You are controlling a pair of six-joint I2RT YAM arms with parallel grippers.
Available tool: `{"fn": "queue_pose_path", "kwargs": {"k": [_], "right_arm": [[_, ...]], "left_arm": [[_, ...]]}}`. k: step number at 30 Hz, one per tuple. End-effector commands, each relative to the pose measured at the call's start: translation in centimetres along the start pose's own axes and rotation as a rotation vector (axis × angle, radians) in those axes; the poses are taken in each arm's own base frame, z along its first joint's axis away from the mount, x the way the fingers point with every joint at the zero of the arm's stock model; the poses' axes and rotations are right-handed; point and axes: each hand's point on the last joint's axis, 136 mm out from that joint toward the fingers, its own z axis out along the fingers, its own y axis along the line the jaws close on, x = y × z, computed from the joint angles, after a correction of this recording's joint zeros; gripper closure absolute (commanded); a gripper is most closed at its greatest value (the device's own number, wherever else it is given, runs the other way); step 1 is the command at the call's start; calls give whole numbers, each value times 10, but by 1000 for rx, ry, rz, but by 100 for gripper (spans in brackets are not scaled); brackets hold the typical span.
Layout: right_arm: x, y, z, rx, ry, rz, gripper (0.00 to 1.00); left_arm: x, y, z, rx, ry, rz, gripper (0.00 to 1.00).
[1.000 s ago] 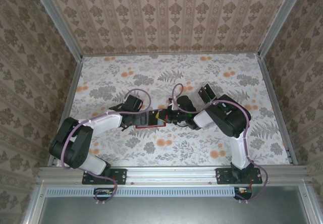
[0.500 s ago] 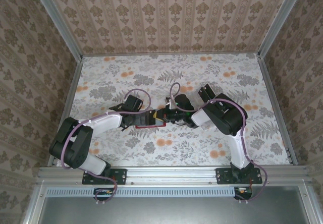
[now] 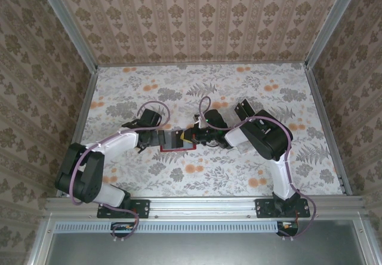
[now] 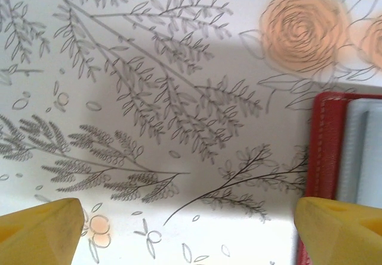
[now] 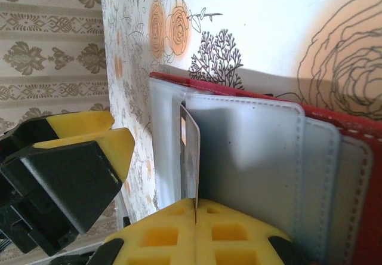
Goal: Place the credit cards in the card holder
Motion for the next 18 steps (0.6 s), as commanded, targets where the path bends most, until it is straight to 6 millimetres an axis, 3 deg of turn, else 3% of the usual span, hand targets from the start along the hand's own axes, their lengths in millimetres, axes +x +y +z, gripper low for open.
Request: {"fn": "queue_pose_path", "kwargs": {"k": [1, 5, 18], "right_arm": [[17, -42, 0, 151, 30, 65, 99], [17, -44, -1, 170, 32, 61, 95], [19, -36, 5, 240, 73, 24, 96]], "left_arm": [[9, 15, 2, -59, 30, -44, 0], [14, 13, 10, -58, 52, -42, 0], [23, -2, 26, -23, 86, -2, 0]]}}
